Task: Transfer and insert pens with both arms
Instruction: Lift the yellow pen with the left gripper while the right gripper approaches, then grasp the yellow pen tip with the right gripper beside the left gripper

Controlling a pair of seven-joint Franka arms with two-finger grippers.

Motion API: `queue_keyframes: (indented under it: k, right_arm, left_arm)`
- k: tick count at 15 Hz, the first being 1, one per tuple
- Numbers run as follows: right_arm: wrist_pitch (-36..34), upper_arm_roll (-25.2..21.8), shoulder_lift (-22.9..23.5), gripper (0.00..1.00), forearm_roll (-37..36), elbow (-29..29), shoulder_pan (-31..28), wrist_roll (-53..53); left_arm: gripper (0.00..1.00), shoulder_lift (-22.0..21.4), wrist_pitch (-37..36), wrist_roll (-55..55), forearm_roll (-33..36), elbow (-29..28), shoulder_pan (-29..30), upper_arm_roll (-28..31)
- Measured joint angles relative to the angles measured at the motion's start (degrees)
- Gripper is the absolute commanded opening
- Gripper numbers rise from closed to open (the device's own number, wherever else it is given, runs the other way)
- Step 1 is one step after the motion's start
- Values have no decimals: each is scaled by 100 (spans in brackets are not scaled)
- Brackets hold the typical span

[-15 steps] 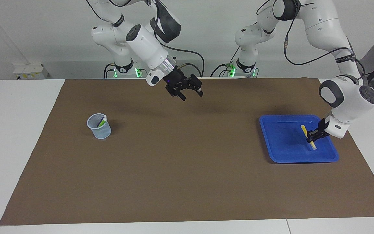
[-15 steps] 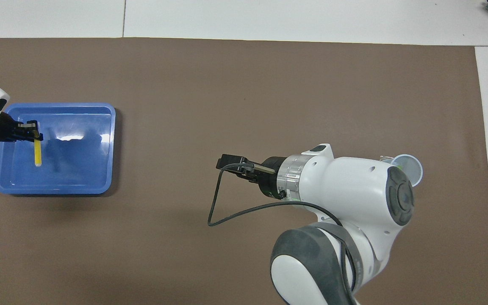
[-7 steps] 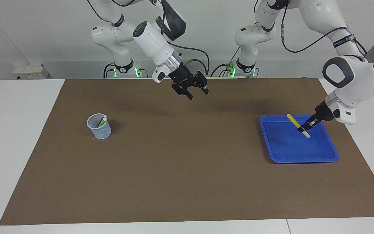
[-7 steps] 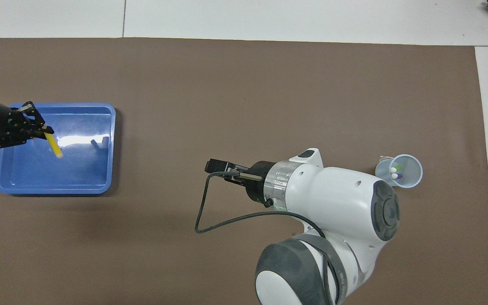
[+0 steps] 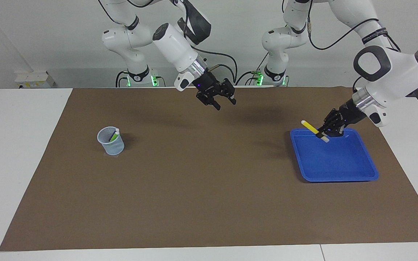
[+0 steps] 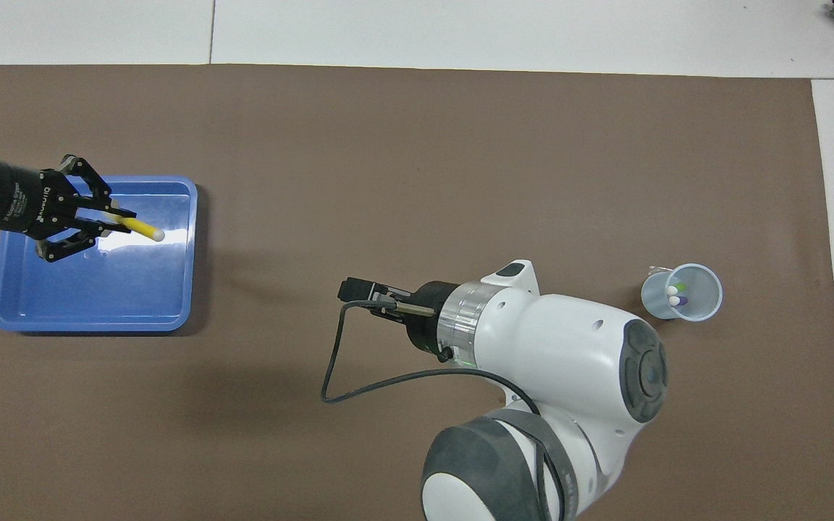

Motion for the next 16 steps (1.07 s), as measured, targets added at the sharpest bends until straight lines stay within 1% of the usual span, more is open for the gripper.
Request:
queue_keyframes:
  k: [1,2,4,6,8,10,12,16]
  right_arm:
    - [68,2,0,80,228,15,94,0]
    - [188,2,0,84,396,29,186,0]
    - [434,2,9,87,543,61,368,115]
    - [754,4,45,87,546,112,573,447]
    - [980,5,117,87,546,223,720,672]
    - [1060,5,310,87,546,489,770,753]
    - [1215,4,608,87,546,811,828,764]
    - [1378,2,1032,87,546,1182,987,764]
  left_arm:
    - [0,-54,-2,-308,-70,-39,-102,-1]
    - [0,-109,-3,-599,-126,-84,-207,-2]
    - [0,-217,-5,-1110,-195,-173,-388,-8]
    - [0,-386,-15,-1393,-358,-340,-512,-7]
    - [0,-659,-35,-1471,-498,-634,-572,-10]
    - [0,-952,-53,-1534,-608,-939,-631,-9]
    - [0,-1183,-59,-1720,-634,-1158,-774,-8]
    - [0,-1441,-59,-2297,-640,-1288,-1193,-12]
